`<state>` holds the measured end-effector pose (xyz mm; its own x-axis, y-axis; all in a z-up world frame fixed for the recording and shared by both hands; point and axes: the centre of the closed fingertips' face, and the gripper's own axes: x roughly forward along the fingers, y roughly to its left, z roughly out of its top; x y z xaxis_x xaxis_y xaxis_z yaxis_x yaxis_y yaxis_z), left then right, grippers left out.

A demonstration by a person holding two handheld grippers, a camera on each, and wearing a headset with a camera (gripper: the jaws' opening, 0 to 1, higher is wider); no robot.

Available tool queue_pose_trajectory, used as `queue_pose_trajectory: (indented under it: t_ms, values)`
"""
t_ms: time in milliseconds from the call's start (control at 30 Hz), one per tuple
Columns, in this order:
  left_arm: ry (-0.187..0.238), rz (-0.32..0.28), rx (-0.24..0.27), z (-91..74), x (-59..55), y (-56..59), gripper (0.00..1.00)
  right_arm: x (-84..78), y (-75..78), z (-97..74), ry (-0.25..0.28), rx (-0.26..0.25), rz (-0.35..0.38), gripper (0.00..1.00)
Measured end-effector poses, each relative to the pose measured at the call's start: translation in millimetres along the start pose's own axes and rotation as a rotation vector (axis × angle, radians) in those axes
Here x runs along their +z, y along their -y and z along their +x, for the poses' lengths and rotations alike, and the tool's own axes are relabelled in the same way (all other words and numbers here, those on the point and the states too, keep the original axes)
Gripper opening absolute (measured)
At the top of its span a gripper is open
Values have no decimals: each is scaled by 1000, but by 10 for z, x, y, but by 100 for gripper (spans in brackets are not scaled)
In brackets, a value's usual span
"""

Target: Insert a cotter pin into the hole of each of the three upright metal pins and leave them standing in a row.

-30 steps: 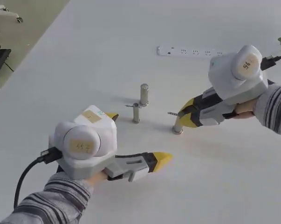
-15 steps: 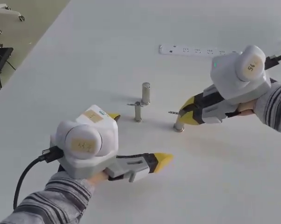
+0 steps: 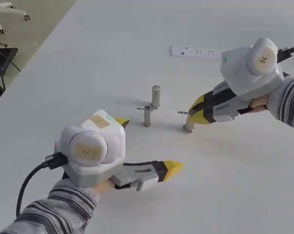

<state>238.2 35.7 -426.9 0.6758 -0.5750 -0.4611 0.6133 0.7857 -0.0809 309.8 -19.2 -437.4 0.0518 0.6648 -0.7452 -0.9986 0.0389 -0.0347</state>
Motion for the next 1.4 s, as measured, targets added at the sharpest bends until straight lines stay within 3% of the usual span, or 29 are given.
queue_pose_trajectory:
  t_ms: [400,1033,1267,1400]
  values:
    - [-6,-3,-3,3,-13,1,87,-53,39,2,-35,45,-34,8]
    - [-28,-7,-23,53,-61,89,87,-119,111,44,-42,34,-33,11]
    - [-26,-9,-17,33,-63,70,87,-23,54,23,7,45,7,20]
    - [-25,-11,-10,10,-66,54,88,161,100,7,101,19,103,23]
